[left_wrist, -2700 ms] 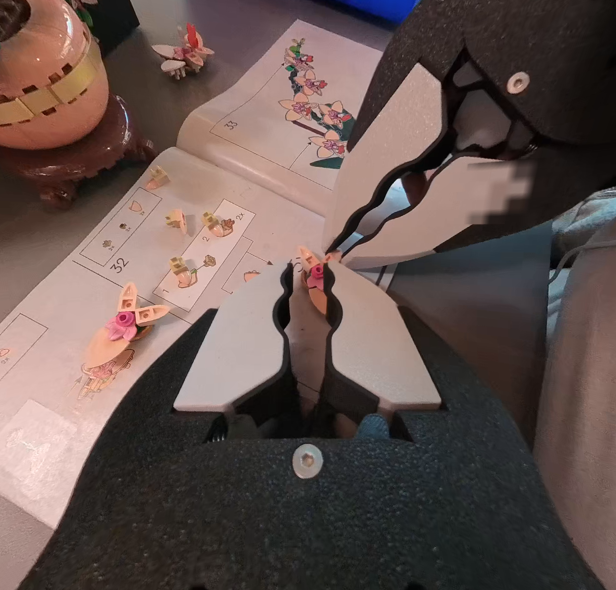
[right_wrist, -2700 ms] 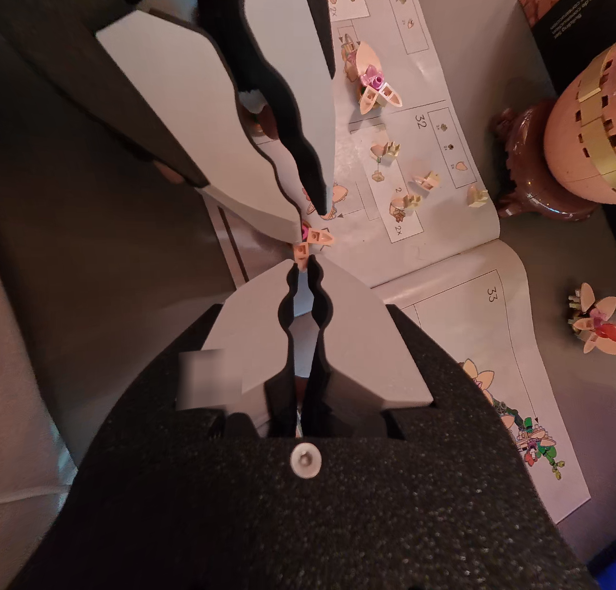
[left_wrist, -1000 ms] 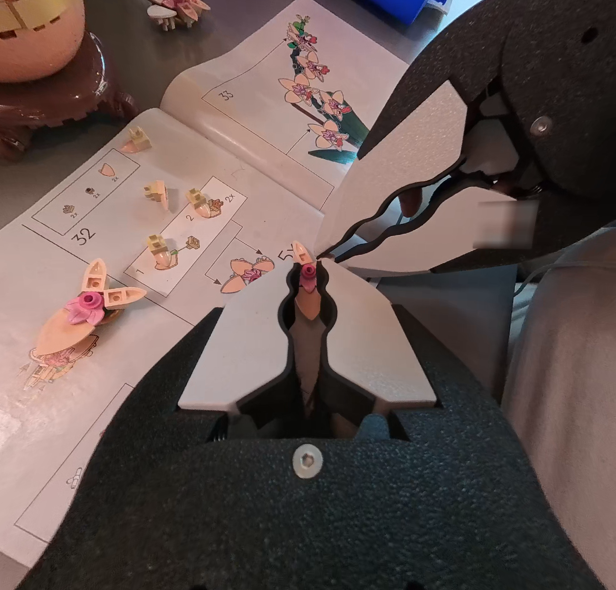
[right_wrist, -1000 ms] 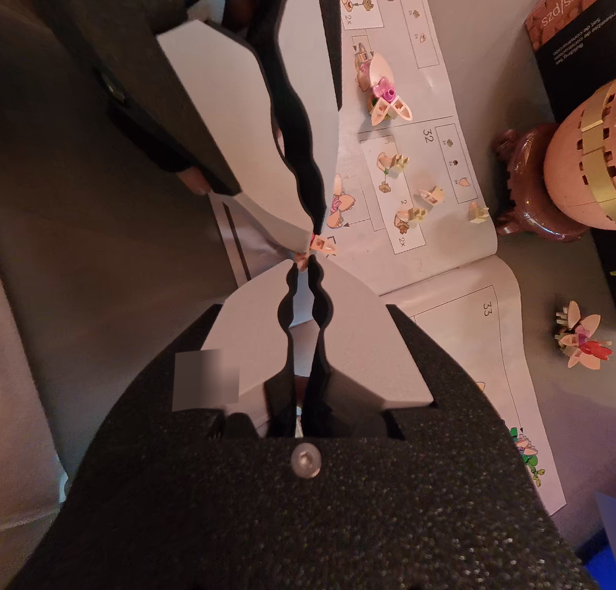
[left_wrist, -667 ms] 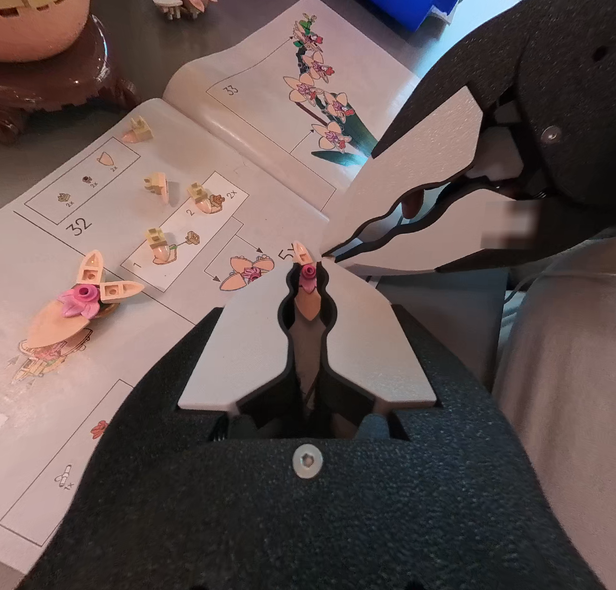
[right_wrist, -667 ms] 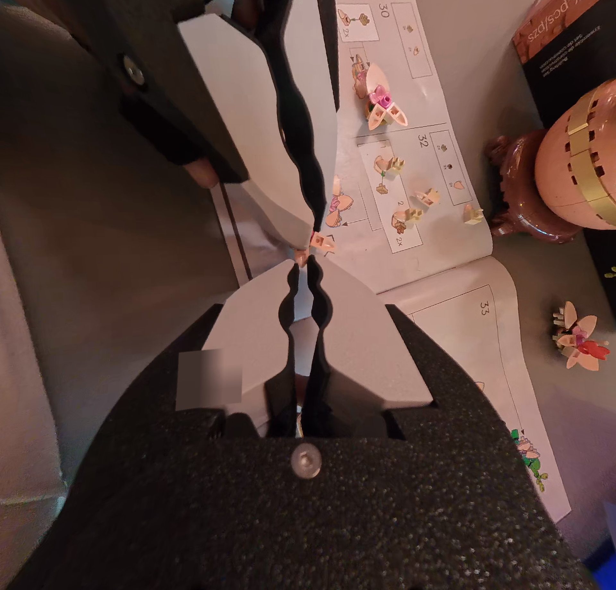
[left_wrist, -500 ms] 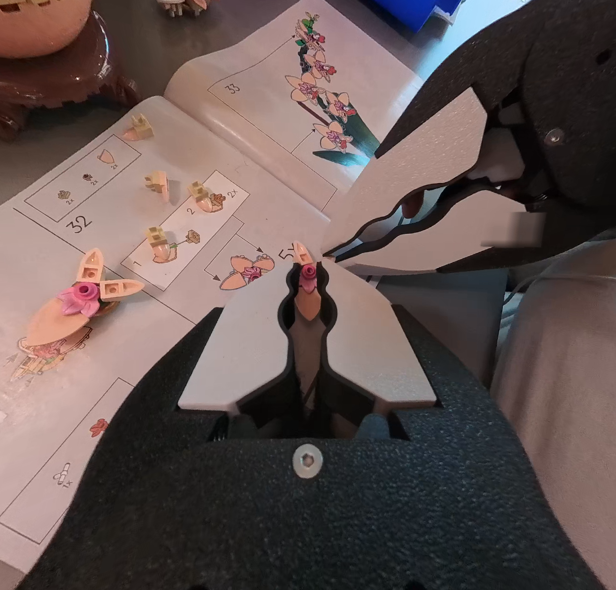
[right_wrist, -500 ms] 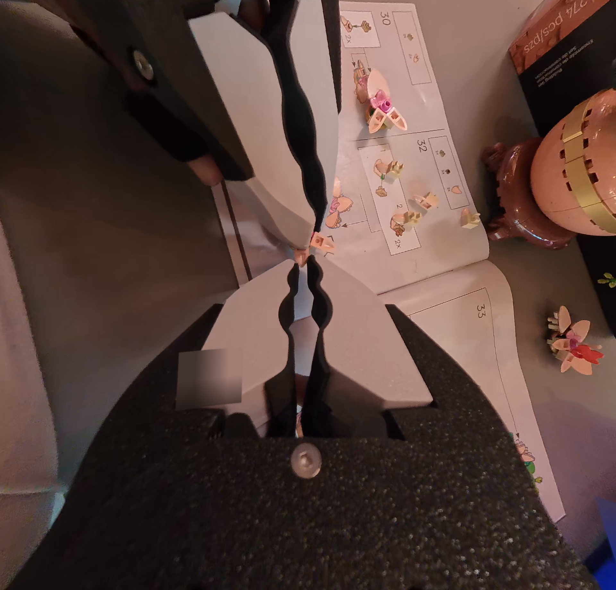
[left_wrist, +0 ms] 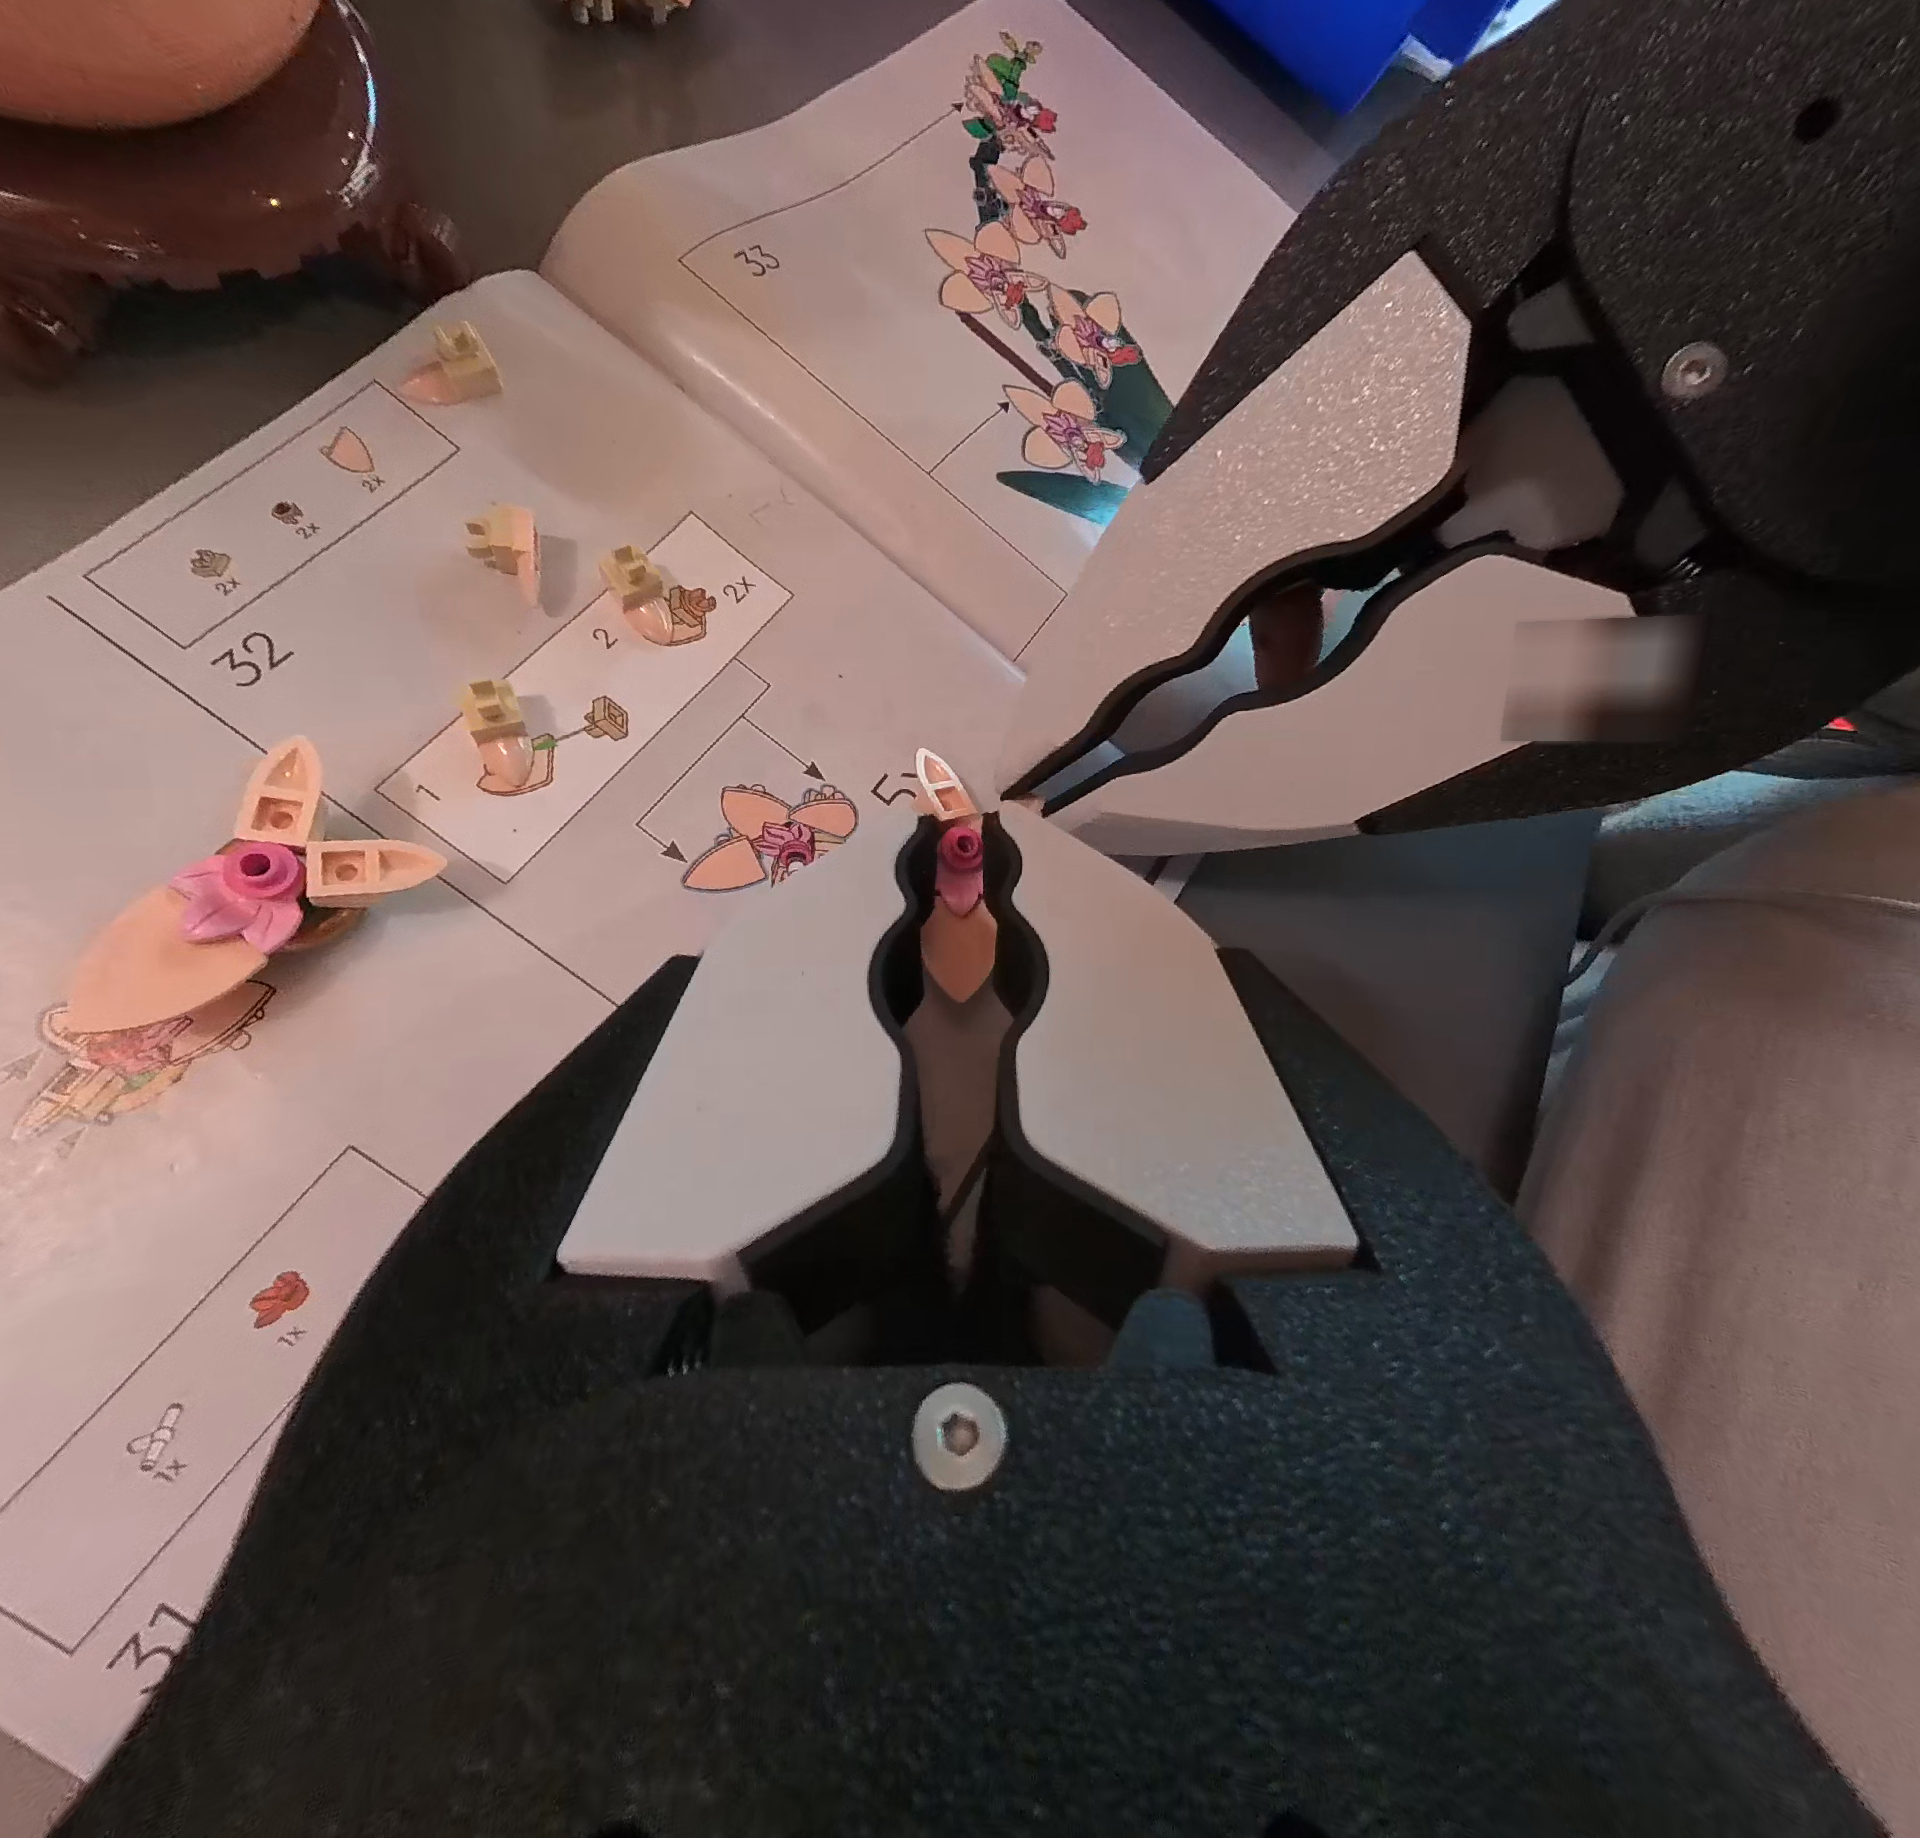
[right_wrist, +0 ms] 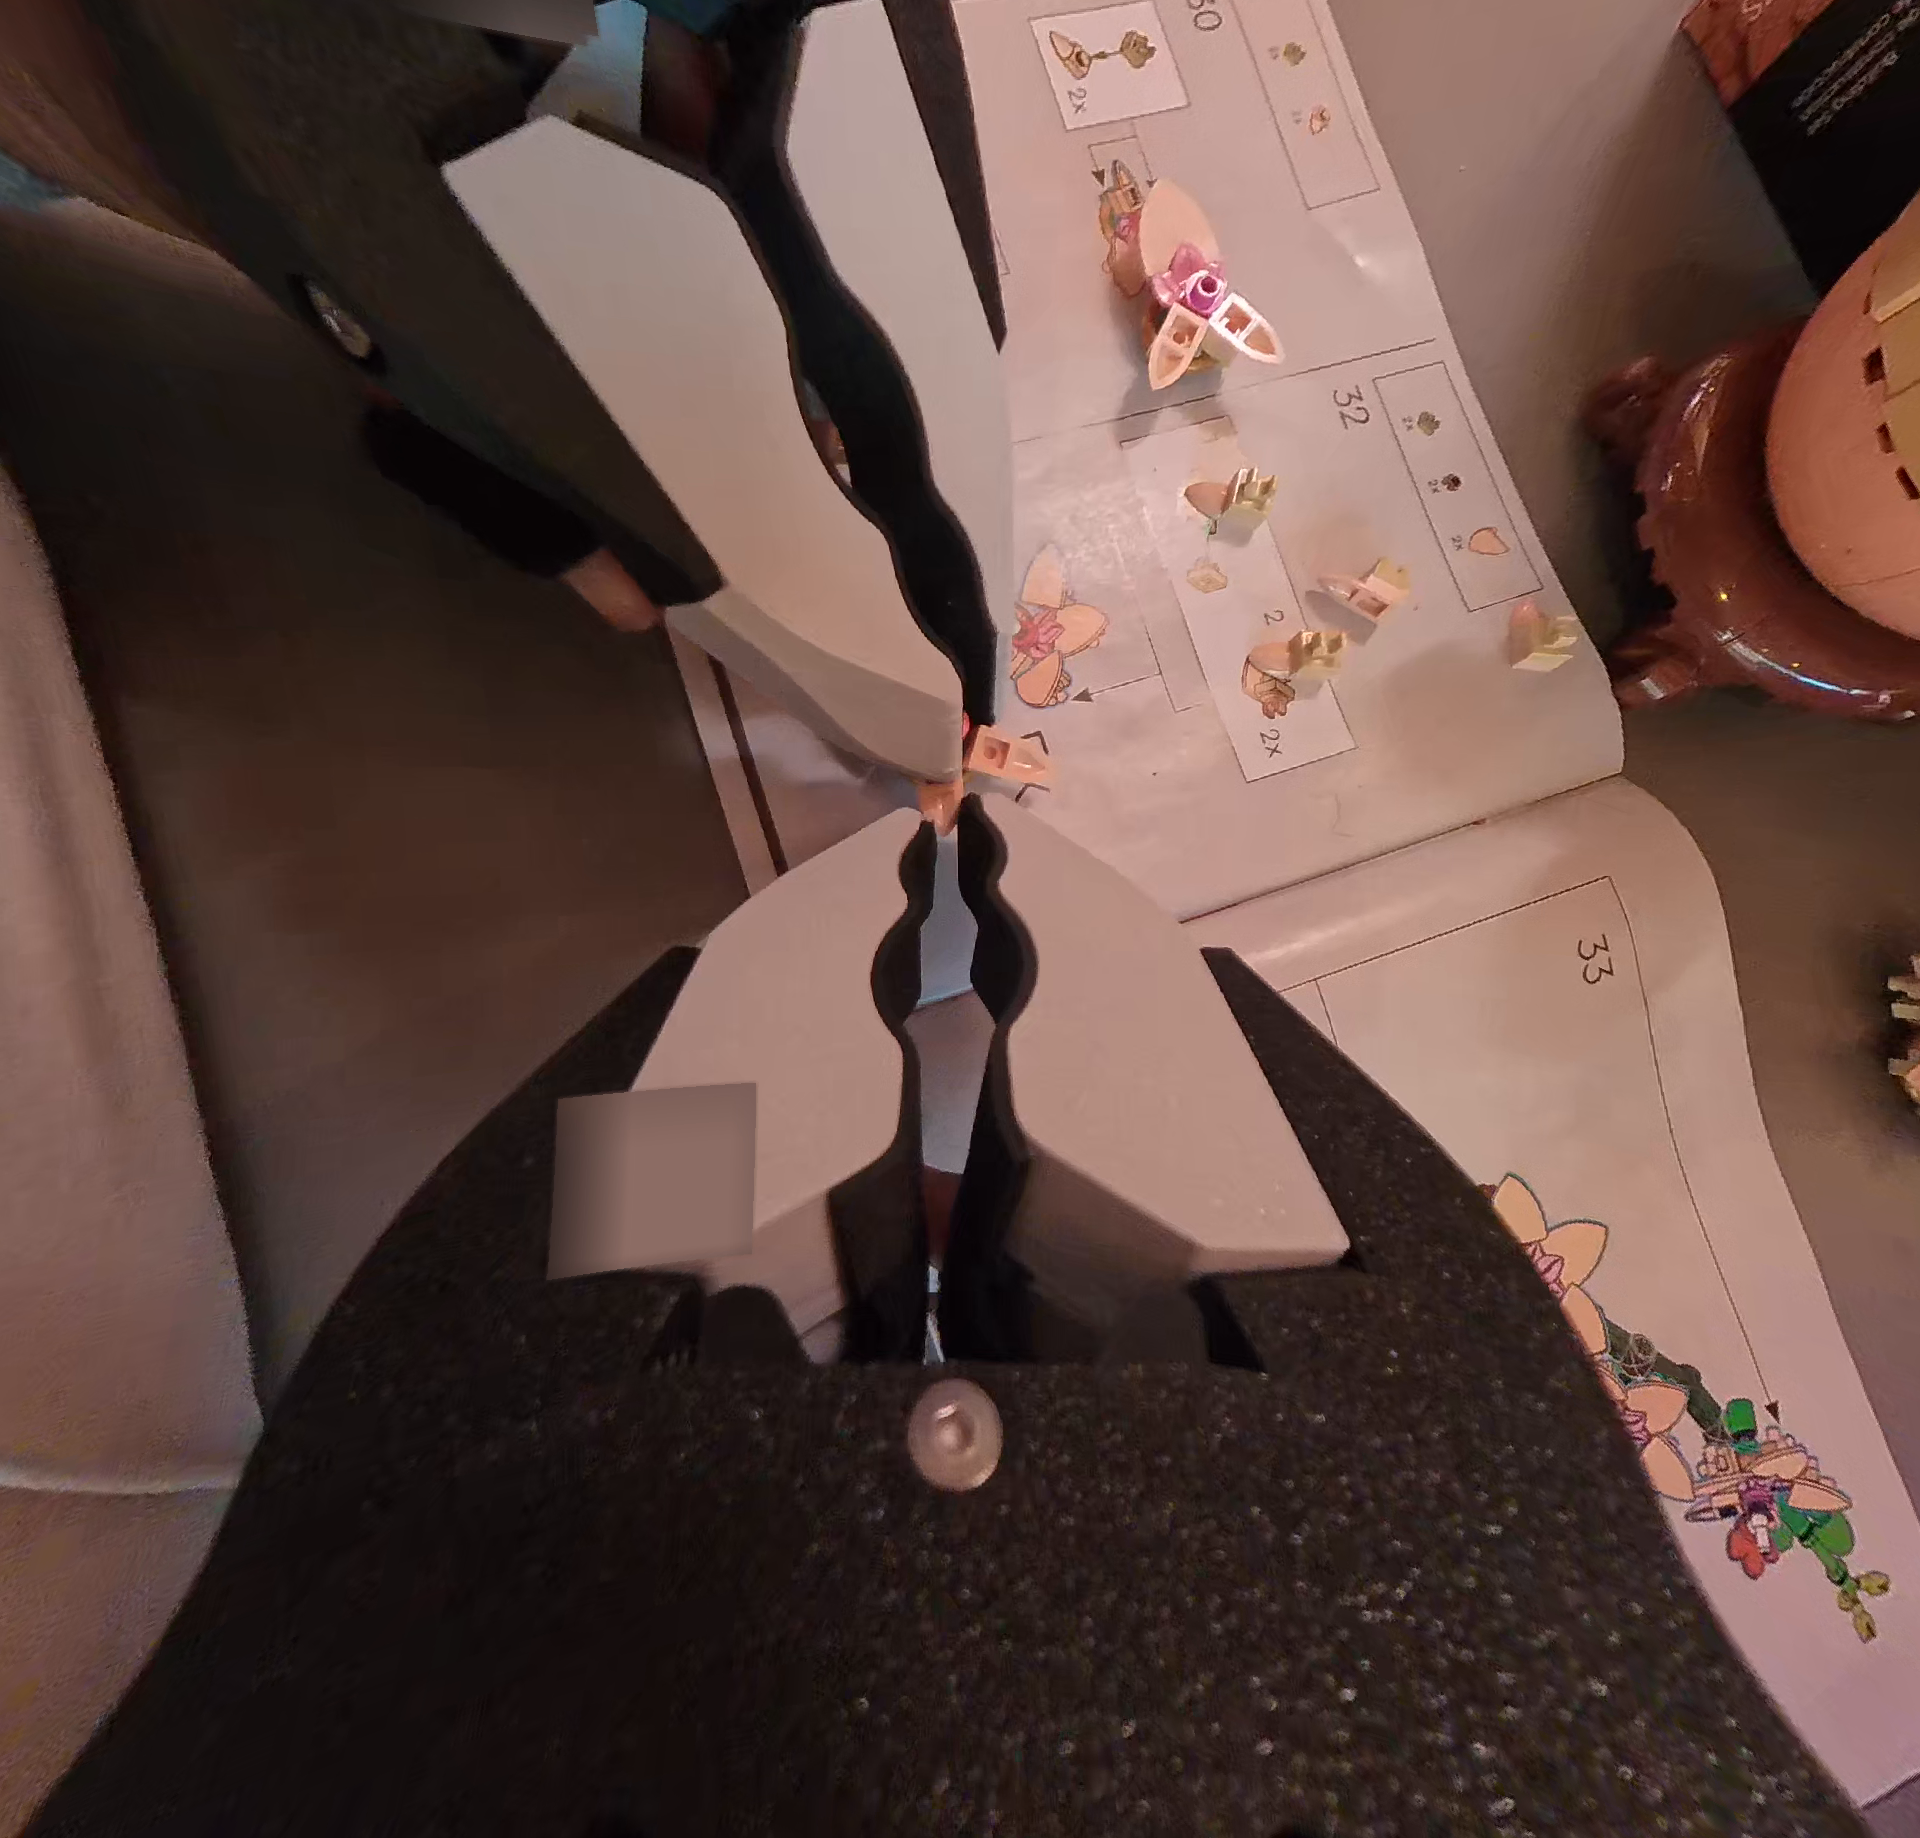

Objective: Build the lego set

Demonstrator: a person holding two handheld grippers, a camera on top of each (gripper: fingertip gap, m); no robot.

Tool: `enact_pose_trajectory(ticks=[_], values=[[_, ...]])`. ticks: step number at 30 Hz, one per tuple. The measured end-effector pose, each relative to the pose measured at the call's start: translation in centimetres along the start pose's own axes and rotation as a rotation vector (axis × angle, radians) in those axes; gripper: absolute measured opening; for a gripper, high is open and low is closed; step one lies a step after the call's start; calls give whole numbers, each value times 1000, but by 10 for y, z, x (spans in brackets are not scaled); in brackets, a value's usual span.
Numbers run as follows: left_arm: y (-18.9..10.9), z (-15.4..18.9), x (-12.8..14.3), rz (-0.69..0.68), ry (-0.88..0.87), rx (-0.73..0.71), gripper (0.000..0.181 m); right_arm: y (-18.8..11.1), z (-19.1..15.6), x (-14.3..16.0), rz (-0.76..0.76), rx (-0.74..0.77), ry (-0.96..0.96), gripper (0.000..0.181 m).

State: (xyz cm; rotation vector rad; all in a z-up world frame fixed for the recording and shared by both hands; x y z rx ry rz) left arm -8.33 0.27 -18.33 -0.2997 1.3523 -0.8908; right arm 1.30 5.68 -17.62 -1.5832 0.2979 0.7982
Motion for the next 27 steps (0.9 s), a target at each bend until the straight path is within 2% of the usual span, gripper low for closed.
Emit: enact_pose_trajectory(ticks=[7,9,11,16,18,21,25,27], values=[[-1,1,0,7,17,-20,9,-1,0,2,10,1,-22,5],[-2,0,0,-5,25,-36,19,-2,0,3,11,-16,-17,6],[-2,1,1,-13,22,-25,20,-5,2,6,23,-40,0,6],[-7,0,0,13,18,-36,24,-20,16,3,143,-201,102,4],[-10,-2,1,17,5,-44,27,-21,18,-1,182,-277,84,5],[-12,-5,5,-3,2,-59,26,-16,28,-3,158,-279,29,4],[-8,-1,7,-11,7,-29,17,-6,31,-7,118,-401,46,5],[-8,-1,7,-6,8,-23,14,-1,32,-7,84,-401,35,5]])
Point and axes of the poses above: each gripper's, where its closed fingertips meet, y out along the fingers, x out of its underside, z = x × y across the jaws, the point moved 8 cm from there along -y, back along the fingers, and after that the axes turned 6 degrees about -x, right-handed, at the moved point
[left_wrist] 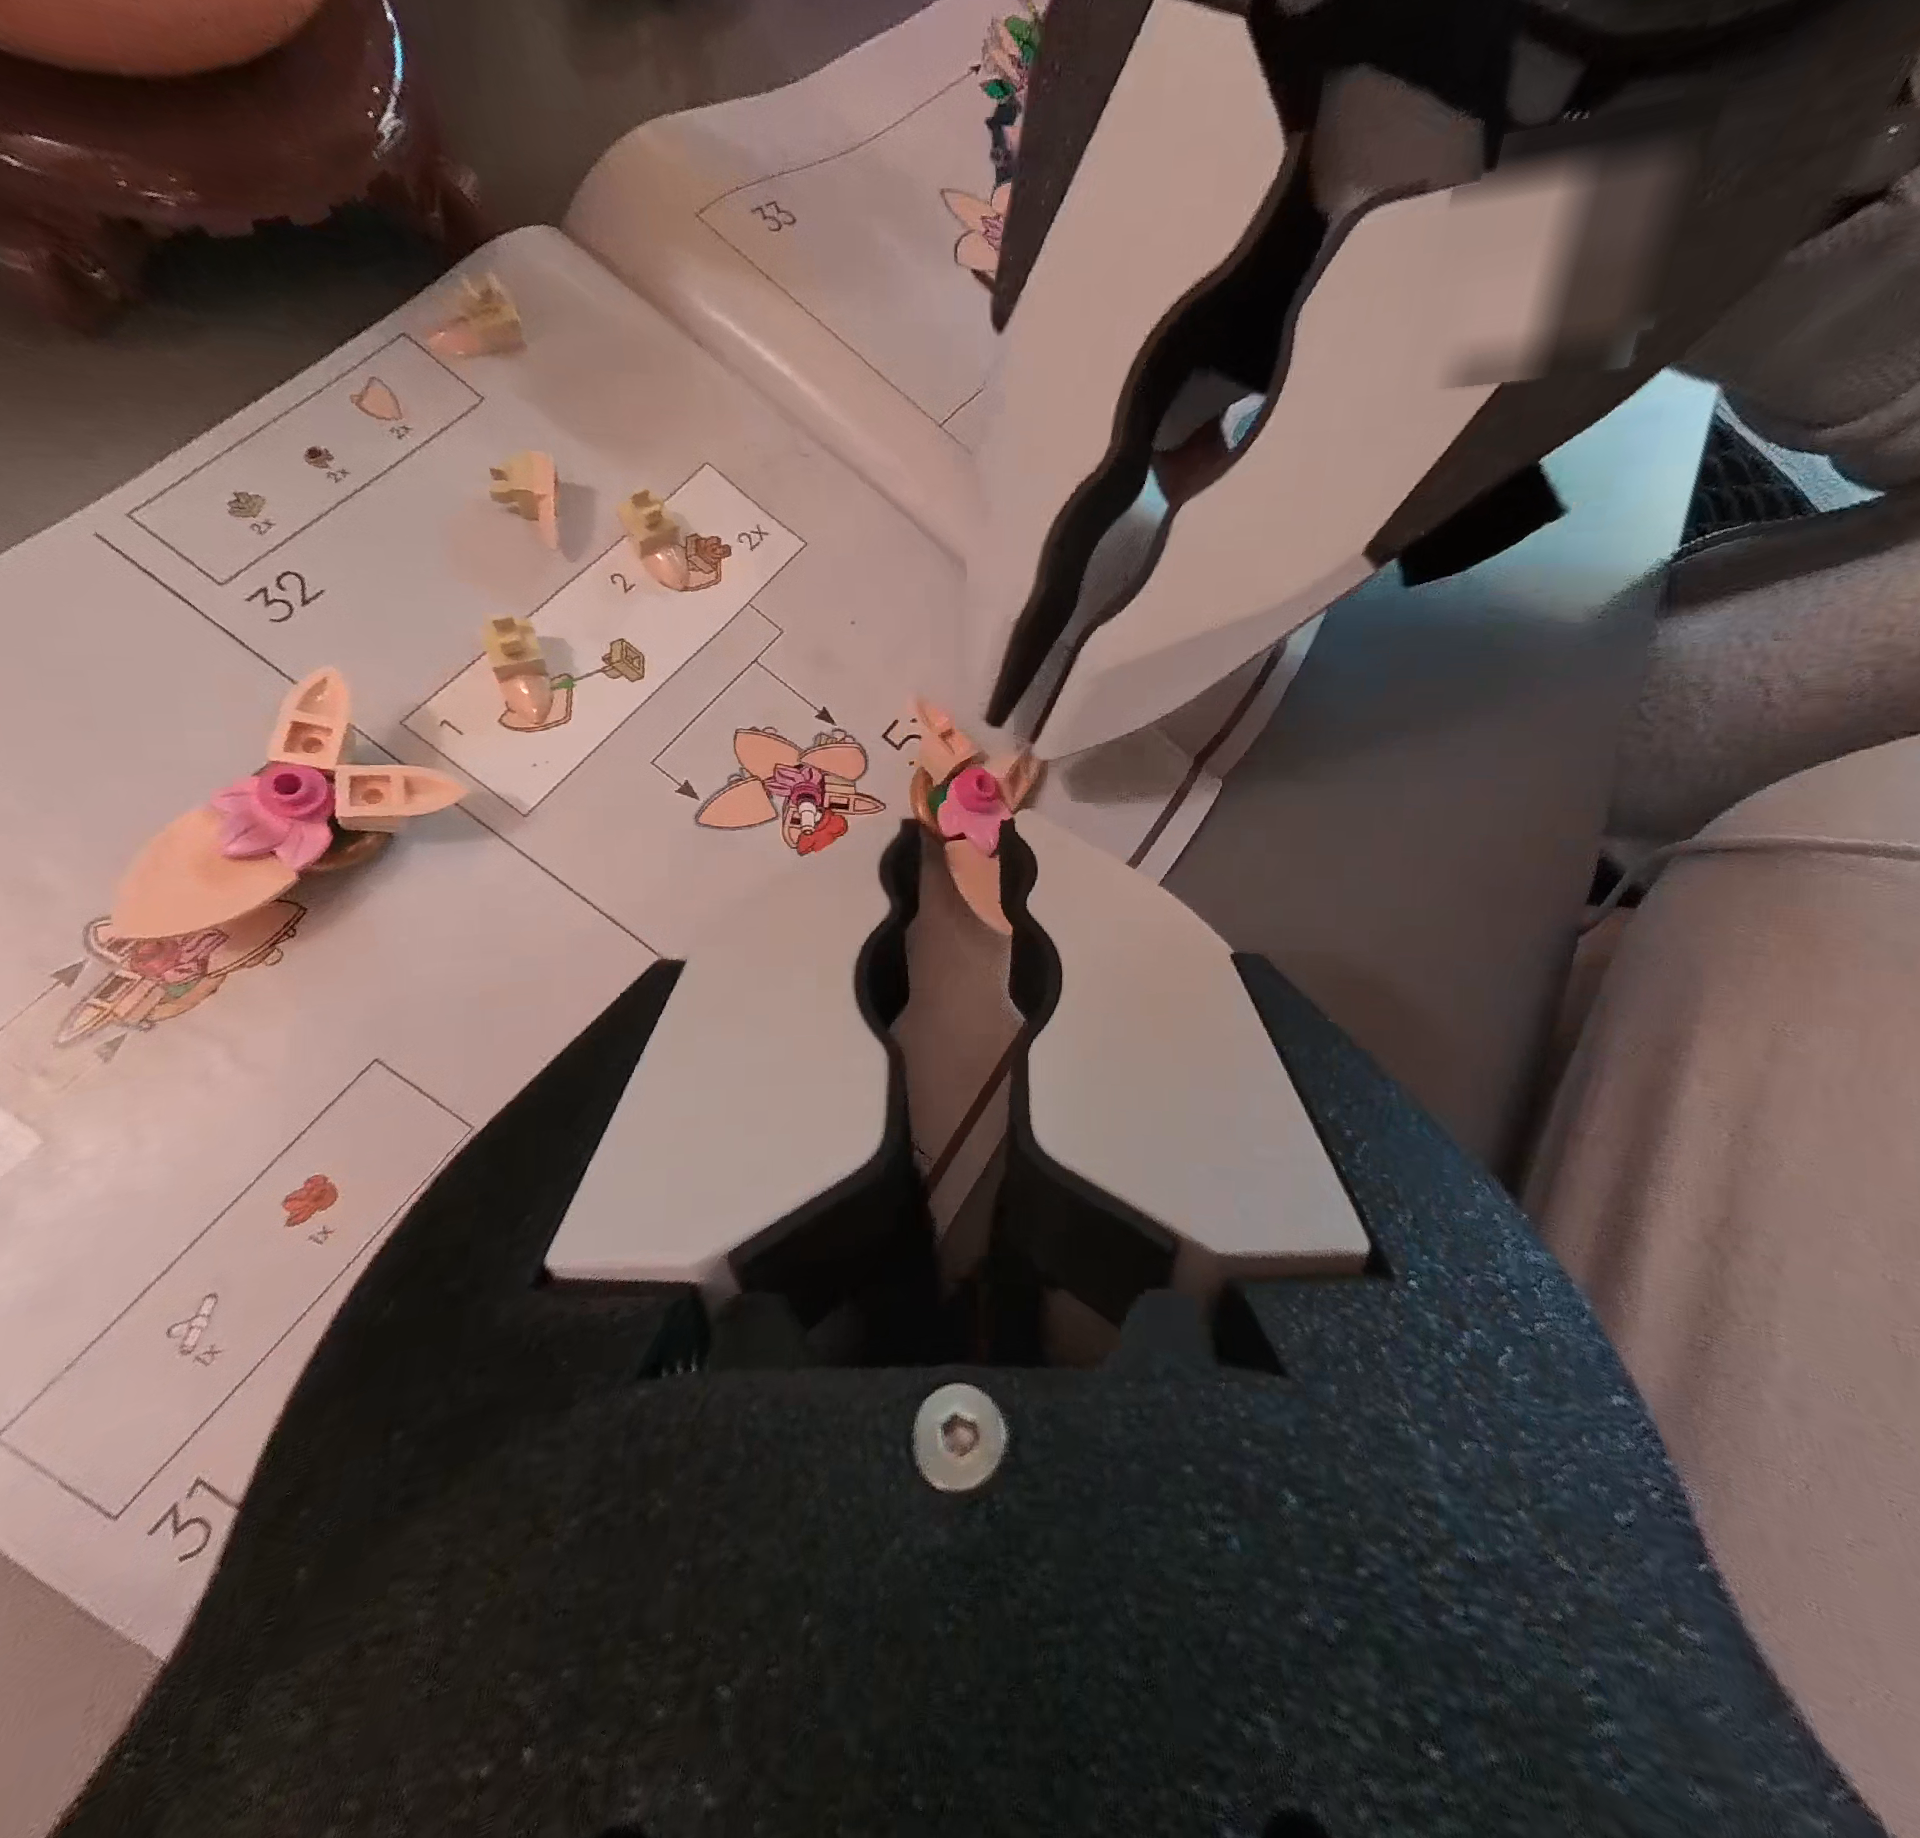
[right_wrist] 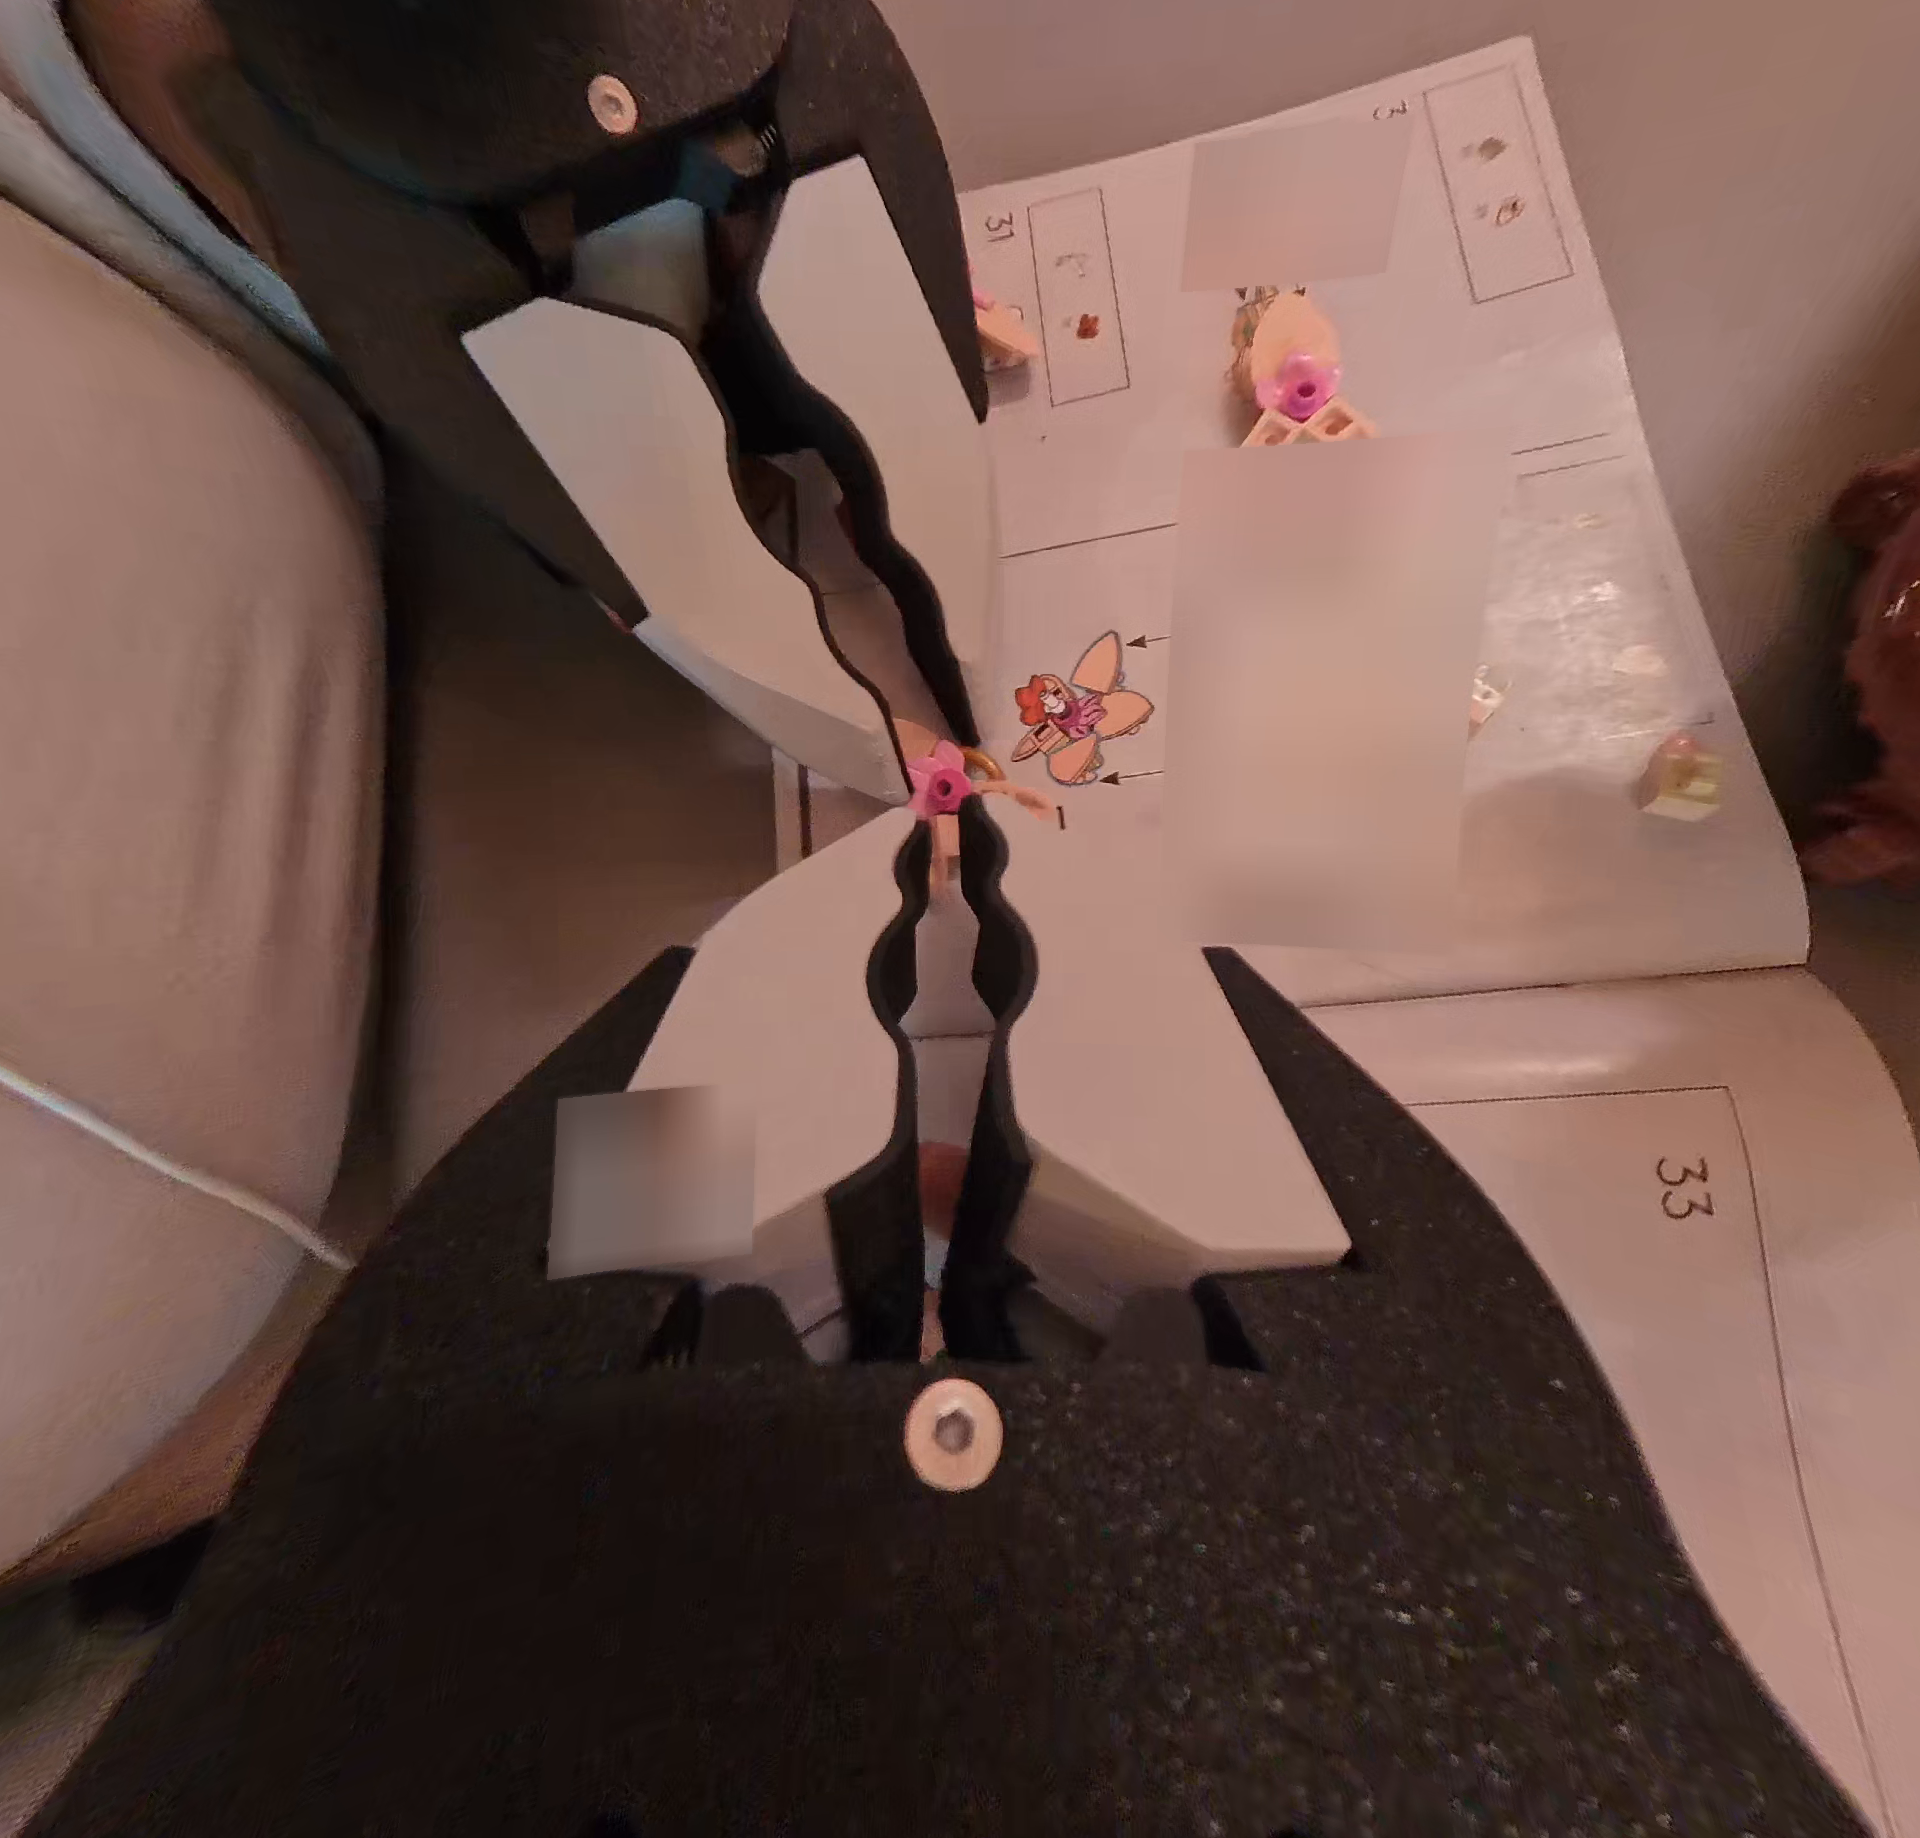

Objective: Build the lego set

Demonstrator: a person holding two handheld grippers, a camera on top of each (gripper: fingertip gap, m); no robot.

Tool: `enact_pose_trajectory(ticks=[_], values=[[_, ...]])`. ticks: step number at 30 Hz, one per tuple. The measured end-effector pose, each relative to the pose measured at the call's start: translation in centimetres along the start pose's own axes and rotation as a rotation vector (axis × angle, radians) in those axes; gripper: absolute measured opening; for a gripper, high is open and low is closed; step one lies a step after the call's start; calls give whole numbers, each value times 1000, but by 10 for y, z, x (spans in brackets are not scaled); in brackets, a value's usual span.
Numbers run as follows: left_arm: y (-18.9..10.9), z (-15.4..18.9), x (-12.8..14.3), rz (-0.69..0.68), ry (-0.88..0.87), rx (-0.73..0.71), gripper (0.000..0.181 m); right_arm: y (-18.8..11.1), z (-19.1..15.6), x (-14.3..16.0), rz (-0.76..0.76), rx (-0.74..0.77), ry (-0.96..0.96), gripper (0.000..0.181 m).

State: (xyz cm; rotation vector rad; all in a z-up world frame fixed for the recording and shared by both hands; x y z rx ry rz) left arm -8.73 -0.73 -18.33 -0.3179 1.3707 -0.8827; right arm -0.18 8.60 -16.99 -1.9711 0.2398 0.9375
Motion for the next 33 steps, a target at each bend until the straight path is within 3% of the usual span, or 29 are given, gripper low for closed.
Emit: enact_pose_trajectory(ticks=[10,16,23,33], values=[[0,-4,2,6,-33,52,13,5,4,-3,-49,9,-71,15],[0,-6,2,8,-42,68,13,7,7,-4,-67,34,-103,5],[0,-8,2,8,-61,84,13,5,7,-4,-92,21,-112,19],[1,-9,3,-1,-78,107,12,7,7,-7,-94,25,-134,17]])
Point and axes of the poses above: each gripper's, where its closed fingertips meet, y out along the fingers, x out of its underside, z = x × y across the jaws, the point moved 8 cm from there along -y, back along the fingers, and after that the axes turned 6 degrees about -x, right-handed, at the moved point
